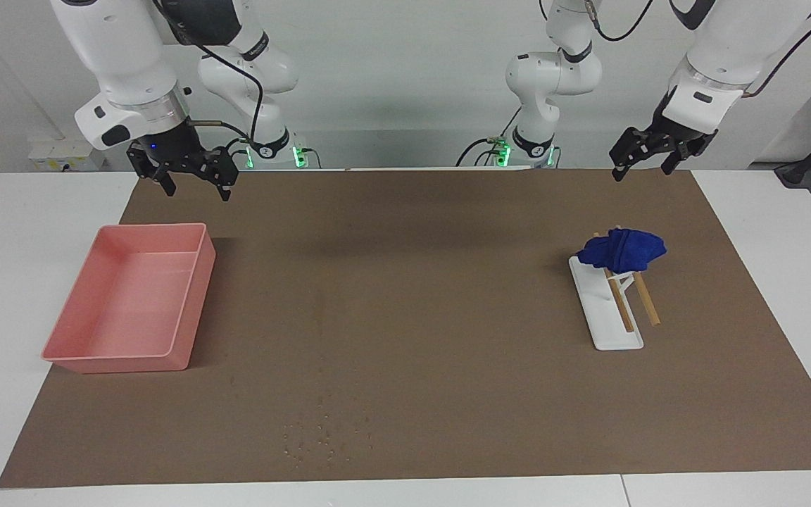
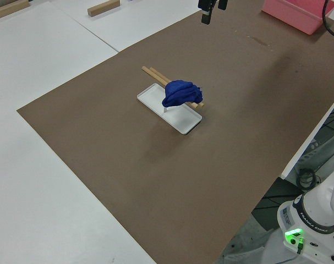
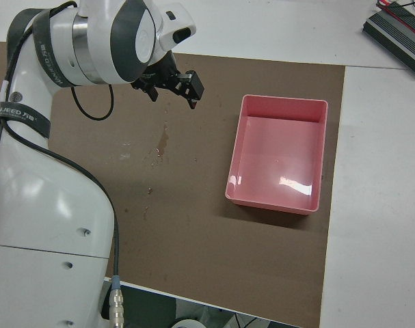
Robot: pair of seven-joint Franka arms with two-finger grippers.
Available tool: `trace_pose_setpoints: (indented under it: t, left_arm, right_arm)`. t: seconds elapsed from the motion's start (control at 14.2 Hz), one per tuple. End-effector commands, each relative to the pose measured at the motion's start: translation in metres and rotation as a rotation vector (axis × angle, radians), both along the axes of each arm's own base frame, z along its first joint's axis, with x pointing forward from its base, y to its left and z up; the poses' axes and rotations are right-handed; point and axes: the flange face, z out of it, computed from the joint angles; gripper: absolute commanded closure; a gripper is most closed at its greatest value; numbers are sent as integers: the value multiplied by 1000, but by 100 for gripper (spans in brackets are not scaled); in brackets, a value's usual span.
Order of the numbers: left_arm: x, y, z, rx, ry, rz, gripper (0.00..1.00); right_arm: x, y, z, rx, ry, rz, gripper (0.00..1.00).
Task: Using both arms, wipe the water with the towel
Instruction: 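Grasp the blue cloth on the white tray with the left gripper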
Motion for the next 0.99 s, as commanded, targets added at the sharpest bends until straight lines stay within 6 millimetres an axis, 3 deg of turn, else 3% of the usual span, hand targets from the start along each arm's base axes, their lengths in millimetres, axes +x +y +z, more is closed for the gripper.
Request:
trace_pose_setpoints:
  t: [0.0,0.56,0.71,0.78,0.92]
  left_arm:
    - [-4,0,4,16,-11,-7,0]
    - [-5,1,14,45,-38,-5,0]
    - [-6,2,27,35,-121,-3,0]
    - [-9,7,25,31,-110,6,0]
    - [-29,22,-7,36,-59,15,0]
  right_arm:
    - [-8,-3,1,13,-10,17,0]
    - [-10,-4,4,39,-15,7,0]
    - [-10,-4,4,39,-13,9,0]
    - [-10,-5,4,35,-15,9,0]
    - [-8,-4,4,34,-27,11,0]
